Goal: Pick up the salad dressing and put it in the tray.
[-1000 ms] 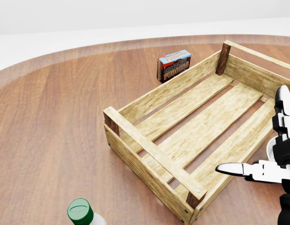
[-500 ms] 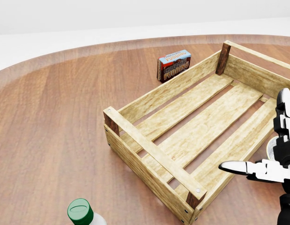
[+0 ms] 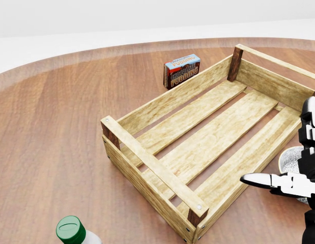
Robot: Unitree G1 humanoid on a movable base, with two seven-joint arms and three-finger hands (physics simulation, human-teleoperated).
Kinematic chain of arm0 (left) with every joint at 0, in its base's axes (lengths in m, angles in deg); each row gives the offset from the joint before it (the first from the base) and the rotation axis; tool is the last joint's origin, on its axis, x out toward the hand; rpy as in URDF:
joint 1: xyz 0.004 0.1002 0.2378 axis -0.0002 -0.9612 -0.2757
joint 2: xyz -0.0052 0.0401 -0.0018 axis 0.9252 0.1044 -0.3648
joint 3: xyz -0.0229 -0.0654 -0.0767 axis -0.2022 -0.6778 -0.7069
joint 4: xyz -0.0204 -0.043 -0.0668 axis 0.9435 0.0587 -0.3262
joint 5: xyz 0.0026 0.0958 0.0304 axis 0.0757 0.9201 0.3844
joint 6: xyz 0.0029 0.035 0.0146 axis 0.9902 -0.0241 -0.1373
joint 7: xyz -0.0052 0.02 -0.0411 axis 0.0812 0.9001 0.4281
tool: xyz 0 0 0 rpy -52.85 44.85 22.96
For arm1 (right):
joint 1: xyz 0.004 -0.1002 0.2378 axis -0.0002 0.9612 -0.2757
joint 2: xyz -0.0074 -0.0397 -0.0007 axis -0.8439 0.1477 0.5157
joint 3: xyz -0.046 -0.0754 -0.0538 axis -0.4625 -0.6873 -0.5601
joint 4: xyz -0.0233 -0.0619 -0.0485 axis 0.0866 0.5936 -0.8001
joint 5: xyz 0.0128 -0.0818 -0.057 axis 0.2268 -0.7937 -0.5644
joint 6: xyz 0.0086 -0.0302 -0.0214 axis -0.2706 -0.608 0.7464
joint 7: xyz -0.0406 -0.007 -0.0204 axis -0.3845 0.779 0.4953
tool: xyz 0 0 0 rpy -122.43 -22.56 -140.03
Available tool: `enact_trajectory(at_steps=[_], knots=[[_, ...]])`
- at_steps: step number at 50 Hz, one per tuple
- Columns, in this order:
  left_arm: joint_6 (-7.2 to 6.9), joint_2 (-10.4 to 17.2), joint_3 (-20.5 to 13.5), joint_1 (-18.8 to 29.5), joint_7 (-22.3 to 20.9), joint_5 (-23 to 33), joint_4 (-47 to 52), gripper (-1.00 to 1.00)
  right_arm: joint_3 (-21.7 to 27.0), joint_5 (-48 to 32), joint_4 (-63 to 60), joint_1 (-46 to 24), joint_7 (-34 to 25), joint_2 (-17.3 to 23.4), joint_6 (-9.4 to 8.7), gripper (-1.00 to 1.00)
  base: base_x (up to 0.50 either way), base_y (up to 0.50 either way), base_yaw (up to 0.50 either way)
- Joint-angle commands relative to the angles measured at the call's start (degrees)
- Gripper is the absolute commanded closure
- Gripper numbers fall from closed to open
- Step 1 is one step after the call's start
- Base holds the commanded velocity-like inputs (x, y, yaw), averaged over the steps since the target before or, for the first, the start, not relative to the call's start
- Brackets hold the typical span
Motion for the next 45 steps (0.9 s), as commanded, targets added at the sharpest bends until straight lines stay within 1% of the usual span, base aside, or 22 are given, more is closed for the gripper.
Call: enact_trajectory(at_steps=[1,3,17,19,23,24,26,28,29,31,32,35,37,38,40,41,43,44,45], knots=[[0.0,-0.1,0.0,0.0,0.0,0.0,-0.1,-1.0,-0.4,-0.7,-0.2,0.1,0.0,0.2,0.0,-1.0,0.0,0.0,0.0],[0.0,-0.1,0.0,-0.1,0.0,0.0,0.2,-1.0,-0.9,-0.5,-0.8,0.8,-2.1,0.3,0.0,-1.0,0.14,-0.02,0.0],[0.0,-0.1,0.1,0.0,-0.1,0.2,-0.3,-1.0,-0.9,-1.2,-1.0,0.6,-2.8,-0.5,0.0,-1.0,0.5,-0.05,0.0],[0.0,-0.1,0.1,0.0,-0.1,0.2,-0.2,-1.0,-0.6,0.1,-1.5,0.7,-2.6,-0.8,0.0,-1.0,0.5,-0.05,0.0],[0.0,-0.1,0.1,0.0,-0.1,0.2,-0.3,-1.0,-1.7,2.1,-1.9,1.1,-3.3,-0.8,0.0,-1.0,0.0,0.0,0.0],[0.0,-0.1,0.1,0.0,-0.1,0.2,-0.3,-1.0,-2.2,3.5,-3.4,1.7,-4.8,-1.0,0.0,-1.0,0.0,0.0,0.0],[0.0,-0.1,0.1,0.0,-0.1,0.2,-0.4,-1.0,-2.8,2.0,-4.0,2.0,-5.0,-1.0,0.0,-1.0,0.0,0.0,0.0],[0.0,-0.1,0.1,0.0,-0.1,0.2,-0.3,-1.0,-3.2,0.0,-3.9,1.4,-3.9,-0.9,0.0,-1.0,0.0,0.0,0.0],[0.0,-0.1,0.1,0.0,-0.1,0.3,-0.4,-1.0,-4.3,-2.2,-3.7,1.3,-5.5,0.0,0.0,-1.0,0.0,0.0,0.0],[0.0,0.0,0.1,0.0,-0.1,0.3,-0.4,-1.0,-5.1,-6.6,-3.4,1.2,-5.6,0.0,0.0,-1.0,0.0,0.0,0.0],[0.0,0.0,0.0,0.0,0.0,0.2,-0.3,-1.0,-5.3,-7.3,-3.8,1.0,-5.4,-0.2,0.0,-1.0,-0.02,-0.21,0.0],[0.0,0.2,-0.1,0.1,0.1,0.0,0.0,-1.0,-6.8,-9.2,-8.1,1.3,-7.5,0.0,0.0,-1.0,-0.04,-0.32,0.0],[0.0,0.1,-0.1,0.0,0.2,0.1,0.1,-1.0,-7.8,-10.1,-10.1,0.9,-9.3,0.3,0.0,-1.0,-0.02,-0.25,0.0],[0.0,0.2,-0.1,0.1,0.1,0.0,0.1,-1.0,-9.5,-11.6,-11.5,1.4,-11.9,1.2,0.0,-1.0,0.0,0.0,0.0],[0.0,0.2,-0.1,0.1,0.2,0.0,0.1,-1.0,-9.8,-12.7,-13.2,0.6,-13.4,0.8,0.0,-1.0,0.0,0.0,0.0],[0.0,0.2,-0.2,0.1,0.1,0.0,0.0,-1.0,-11.1,-14.4,-14.0,0.0,-15.3,1.7,0.0,-1.0,0.0,0.0,0.0],[0.0,0.3,-0.1,0.2,0.2,0.0,-0.1,-1.0,-12.2,-16.2,-15.7,-1.2,-17.9,2.0,0.0,-1.0,0.0,0.0,0.0],[0.0,0.3,-0.1,0.3,0.3,-0.2,0.0,-1.0,-13.8,-18.9,-16.5,-2.2,-19.4,3.1,0.0,-1.0,0.0,0.0,0.0],[0.0,0.3,-0.1,0.3,0.3,-0.2,0.0,-1.0,-14.4,-20.0,-17.5,-2.8,-20.9,3.0,0.0,-1.0,0.0,0.0,0.0]])
